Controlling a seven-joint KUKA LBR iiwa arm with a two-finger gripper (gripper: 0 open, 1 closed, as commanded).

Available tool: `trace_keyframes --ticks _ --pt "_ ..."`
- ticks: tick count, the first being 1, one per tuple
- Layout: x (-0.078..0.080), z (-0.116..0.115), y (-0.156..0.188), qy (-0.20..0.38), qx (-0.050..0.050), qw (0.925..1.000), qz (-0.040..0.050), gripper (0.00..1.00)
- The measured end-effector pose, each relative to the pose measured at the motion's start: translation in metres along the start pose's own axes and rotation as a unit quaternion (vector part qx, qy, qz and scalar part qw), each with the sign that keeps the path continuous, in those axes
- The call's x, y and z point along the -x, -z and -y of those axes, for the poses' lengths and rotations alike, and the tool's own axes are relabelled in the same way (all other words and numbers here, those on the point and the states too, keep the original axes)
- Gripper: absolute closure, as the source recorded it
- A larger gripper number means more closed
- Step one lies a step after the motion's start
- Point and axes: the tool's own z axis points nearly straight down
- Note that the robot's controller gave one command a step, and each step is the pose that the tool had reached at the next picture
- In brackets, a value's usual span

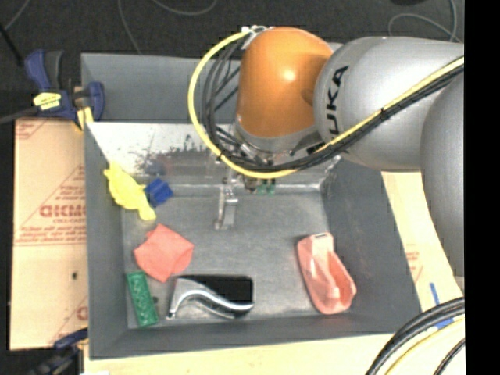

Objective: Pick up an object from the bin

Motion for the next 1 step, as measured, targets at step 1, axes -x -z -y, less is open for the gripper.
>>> trace_keyframes --ticks 1 --pt "0.0210 -0.0175 -0.0543 -0.012 0.001 0.9999 0.0025 0.00"
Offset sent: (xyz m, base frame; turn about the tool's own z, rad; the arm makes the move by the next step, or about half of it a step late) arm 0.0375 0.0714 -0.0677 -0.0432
